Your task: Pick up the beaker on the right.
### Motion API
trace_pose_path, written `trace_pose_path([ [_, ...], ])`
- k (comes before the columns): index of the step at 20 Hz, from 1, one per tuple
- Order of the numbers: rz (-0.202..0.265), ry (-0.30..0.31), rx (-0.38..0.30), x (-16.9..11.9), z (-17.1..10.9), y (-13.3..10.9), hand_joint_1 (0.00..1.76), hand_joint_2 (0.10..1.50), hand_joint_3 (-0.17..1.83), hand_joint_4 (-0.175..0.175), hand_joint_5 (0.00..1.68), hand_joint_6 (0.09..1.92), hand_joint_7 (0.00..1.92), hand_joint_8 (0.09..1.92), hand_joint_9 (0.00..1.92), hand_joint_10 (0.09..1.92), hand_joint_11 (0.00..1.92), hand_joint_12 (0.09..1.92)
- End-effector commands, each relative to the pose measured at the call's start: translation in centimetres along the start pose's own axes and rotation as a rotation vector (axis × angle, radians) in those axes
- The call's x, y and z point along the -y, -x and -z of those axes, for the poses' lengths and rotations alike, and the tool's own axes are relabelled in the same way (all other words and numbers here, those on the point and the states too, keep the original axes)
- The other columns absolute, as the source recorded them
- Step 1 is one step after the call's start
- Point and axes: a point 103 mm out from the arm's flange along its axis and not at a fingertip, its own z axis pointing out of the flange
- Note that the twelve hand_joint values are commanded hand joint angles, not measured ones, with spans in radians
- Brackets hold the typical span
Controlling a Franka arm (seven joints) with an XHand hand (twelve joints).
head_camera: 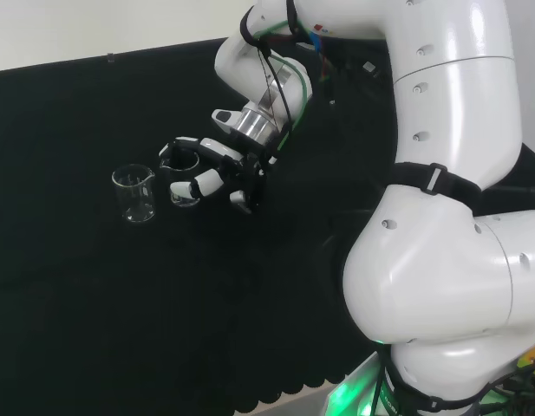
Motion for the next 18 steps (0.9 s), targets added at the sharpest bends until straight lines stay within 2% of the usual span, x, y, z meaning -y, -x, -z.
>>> trace_pose_path([
  [1, -0.003, 0.000, 0.001, -0.02, -0.11, -0.05, 1.00, 0.31, 1.06, -0.031, 0.29, 0.95, 0.53, 0.75, 0.53, 0.61, 0.00, 1.30],
  [18, -0.006, 0.005, -0.007, -0.33, -0.71, 0.08, 0.97, 0.35, 1.07, -0.027, 0.39, 1.01, 0.57, 0.76, 0.56, 0.61, 0.01, 1.32],
])
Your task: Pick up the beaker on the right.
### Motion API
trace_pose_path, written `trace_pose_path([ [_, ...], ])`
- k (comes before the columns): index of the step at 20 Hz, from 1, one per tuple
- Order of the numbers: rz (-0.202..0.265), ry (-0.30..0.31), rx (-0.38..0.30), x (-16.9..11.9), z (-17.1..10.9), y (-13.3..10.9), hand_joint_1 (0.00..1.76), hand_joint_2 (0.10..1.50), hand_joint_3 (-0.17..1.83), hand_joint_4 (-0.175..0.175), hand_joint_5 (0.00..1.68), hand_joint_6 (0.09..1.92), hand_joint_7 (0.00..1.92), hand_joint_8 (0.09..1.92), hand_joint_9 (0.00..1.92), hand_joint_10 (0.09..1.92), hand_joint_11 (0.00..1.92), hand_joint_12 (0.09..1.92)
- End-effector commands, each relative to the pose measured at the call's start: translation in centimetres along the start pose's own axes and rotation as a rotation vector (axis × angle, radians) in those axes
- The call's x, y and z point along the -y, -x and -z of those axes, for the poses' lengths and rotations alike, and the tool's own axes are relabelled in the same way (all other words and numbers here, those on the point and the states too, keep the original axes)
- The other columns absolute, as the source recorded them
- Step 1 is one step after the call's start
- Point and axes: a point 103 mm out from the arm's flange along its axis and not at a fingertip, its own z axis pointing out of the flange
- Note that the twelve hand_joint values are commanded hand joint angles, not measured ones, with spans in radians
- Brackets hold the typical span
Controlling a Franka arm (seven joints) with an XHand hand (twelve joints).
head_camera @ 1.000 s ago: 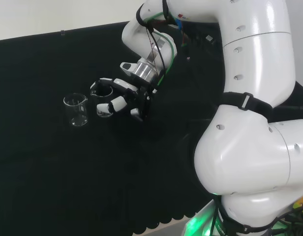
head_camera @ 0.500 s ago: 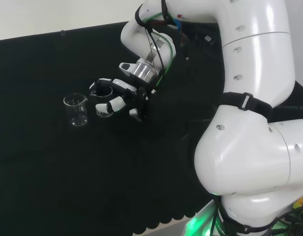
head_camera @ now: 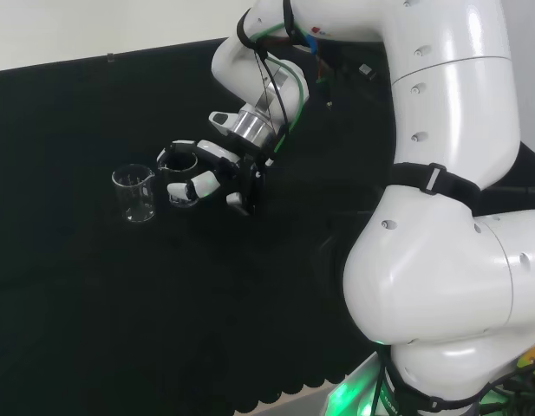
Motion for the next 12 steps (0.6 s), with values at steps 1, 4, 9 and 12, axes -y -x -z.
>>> trace_pose_path([
  [1, 0.001, 0.008, -0.004, 0.02, -0.06, -0.02, 0.97, 0.36, 1.07, -0.027, 0.39, 1.01, 0.57, 0.76, 0.56, 0.61, 0.01, 1.32],
  [4, -0.003, 0.016, -0.001, 0.00, -0.21, -0.12, 0.97, 0.37, 1.06, -0.023, 0.43, 1.04, 0.59, 0.77, 0.58, 0.62, 0.01, 1.33],
  [9, -0.031, 0.076, 0.041, 0.00, -0.26, -0.43, 1.03, 0.68, 0.79, 0.058, 0.87, 1.11, 0.89, 0.73, 0.86, 0.58, 0.25, 1.28],
  [12, -0.038, 0.098, 0.060, -0.03, -0.11, -0.59, 1.10, 0.74, 0.73, -0.005, 1.01, 1.10, 1.13, 0.63, 1.08, 0.47, 0.51, 1.16],
])
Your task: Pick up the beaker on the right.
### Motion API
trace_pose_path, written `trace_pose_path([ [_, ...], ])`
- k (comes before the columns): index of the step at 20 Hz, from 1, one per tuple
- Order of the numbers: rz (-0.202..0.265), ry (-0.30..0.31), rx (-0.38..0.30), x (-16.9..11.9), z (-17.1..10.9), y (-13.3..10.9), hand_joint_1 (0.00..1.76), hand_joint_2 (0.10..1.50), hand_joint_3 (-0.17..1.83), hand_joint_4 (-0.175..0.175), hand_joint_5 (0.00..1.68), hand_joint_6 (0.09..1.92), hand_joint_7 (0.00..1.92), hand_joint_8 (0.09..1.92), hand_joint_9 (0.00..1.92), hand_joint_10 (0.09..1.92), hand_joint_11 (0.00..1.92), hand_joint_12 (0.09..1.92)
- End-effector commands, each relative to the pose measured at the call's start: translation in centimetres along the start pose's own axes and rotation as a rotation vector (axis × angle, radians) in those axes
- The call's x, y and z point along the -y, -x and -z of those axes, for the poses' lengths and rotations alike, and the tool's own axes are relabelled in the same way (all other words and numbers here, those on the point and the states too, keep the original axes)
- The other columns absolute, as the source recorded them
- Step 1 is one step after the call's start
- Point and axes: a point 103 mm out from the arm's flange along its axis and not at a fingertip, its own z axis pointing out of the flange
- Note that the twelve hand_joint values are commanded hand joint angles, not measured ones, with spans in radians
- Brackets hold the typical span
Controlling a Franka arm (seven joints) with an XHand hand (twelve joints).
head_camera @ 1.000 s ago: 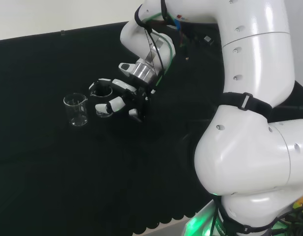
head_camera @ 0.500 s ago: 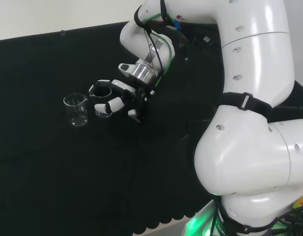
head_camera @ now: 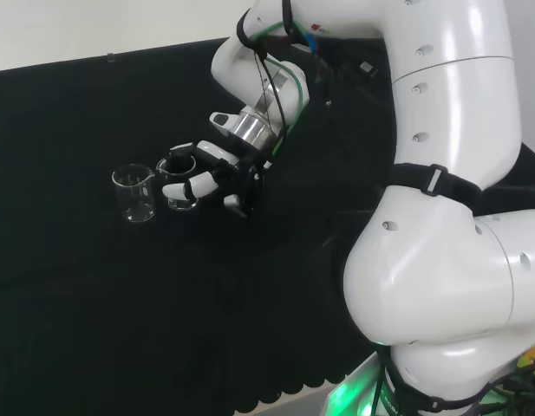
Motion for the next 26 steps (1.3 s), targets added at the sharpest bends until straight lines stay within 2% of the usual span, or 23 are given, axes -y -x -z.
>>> trace_pose_path([
  [1, -0.019, 0.068, 0.048, -0.1, 0.3, -0.4, 1.12, 0.72, 0.74, -0.029, 1.05, 1.07, 1.20, 0.57, 1.14, 0.42, 0.58, 1.13],
  [4, -0.007, 0.112, 0.060, 0.0, 1.1, -0.8, 1.25, 0.69, 0.67, 0.036, 1.15, 0.91, 1.29, 0.57, 1.29, 0.31, 0.75, 1.05],
  [6, 0.002, 0.115, 0.070, 0.0, 1.8, -1.0, 1.27, 0.66, 0.67, 0.054, 1.20, 0.82, 1.34, 0.51, 1.36, 0.24, 0.82, 1.00],
  [8, 0.013, 0.112, 0.082, -0.1, 2.7, -1.3, 1.28, 0.65, 0.67, 0.054, 1.23, 0.76, 1.39, 0.45, 1.40, 0.18, 0.86, 0.98],
  [14, 0.041, 0.072, 0.143, 0.1, 4.6, -1.7, 1.30, 0.59, 0.72, 0.020, 1.27, 0.66, 1.52, 0.25, 1.50, 0.09, 0.91, 0.95],
  [18, 0.061, 0.032, 0.175, 0.2, 5.1, -1.9, 1.31, 0.56, 0.76, -0.014, 1.29, 0.64, 1.59, 0.16, 1.54, 0.09, 0.92, 0.95],
  [20, 0.071, 0.019, 0.179, 0.2, 5.4, -2.1, 1.32, 0.64, 0.61, -0.120, 1.35, 0.46, 1.54, 0.17, 1.56, 0.09, 0.93, 0.94],
  [21, 0.075, 0.013, 0.183, 0.2, 5.5, -2.1, 1.32, 0.66, 0.56, -0.148, 1.38, 0.40, 1.52, 0.18, 1.57, 0.09, 0.93, 0.93],
  [23, 0.083, -0.001, 0.195, 0.3, 5.7, -2.3, 1.32, 0.68, 0.52, -0.170, 1.40, 0.35, 1.51, 0.19, 1.58, 0.09, 0.94, 0.93],
  [26, 0.092, -0.014, 0.206, 0.5, 6.0, -2.5, 1.32, 0.68, 0.51, -0.175, 1.40, 0.33, 1.50, 0.19, 1.59, 0.09, 0.94, 0.93],
])
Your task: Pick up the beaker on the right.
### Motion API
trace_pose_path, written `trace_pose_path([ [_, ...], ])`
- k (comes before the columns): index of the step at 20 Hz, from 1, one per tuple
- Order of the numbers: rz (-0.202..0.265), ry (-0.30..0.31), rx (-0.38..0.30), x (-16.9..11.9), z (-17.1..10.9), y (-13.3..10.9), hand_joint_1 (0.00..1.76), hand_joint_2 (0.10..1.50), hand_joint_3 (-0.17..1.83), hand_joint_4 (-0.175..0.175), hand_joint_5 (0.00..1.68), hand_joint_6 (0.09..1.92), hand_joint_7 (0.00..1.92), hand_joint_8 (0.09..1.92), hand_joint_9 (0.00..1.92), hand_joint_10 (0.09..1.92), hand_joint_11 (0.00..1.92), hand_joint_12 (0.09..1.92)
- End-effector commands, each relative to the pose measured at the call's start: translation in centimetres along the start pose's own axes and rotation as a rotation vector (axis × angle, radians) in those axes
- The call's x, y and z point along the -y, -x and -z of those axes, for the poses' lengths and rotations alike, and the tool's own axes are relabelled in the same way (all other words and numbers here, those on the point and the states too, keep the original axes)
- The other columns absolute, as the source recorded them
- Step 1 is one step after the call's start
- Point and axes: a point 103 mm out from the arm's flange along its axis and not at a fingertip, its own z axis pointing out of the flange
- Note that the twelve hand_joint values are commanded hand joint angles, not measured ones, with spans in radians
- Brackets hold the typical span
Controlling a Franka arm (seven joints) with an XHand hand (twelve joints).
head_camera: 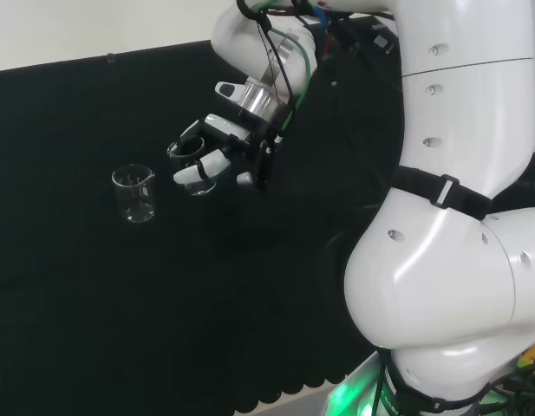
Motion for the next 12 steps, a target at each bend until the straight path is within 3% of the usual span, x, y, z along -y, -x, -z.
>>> trace_pose_path([
  [1, 0.015, -0.023, 0.014, 0.15, 0.77, -0.43, 1.32, 0.68, 0.51, -0.175, 1.40, 0.33, 1.50, 0.19, 1.59, 0.09, 0.94, 0.93],
  [12, 0.032, -0.075, 0.059, 0.27, 1.02, -1.33, 1.32, 0.66, 0.55, -0.175, 1.42, 0.30, 1.52, 0.18, 1.60, 0.09, 0.95, 0.92],
])
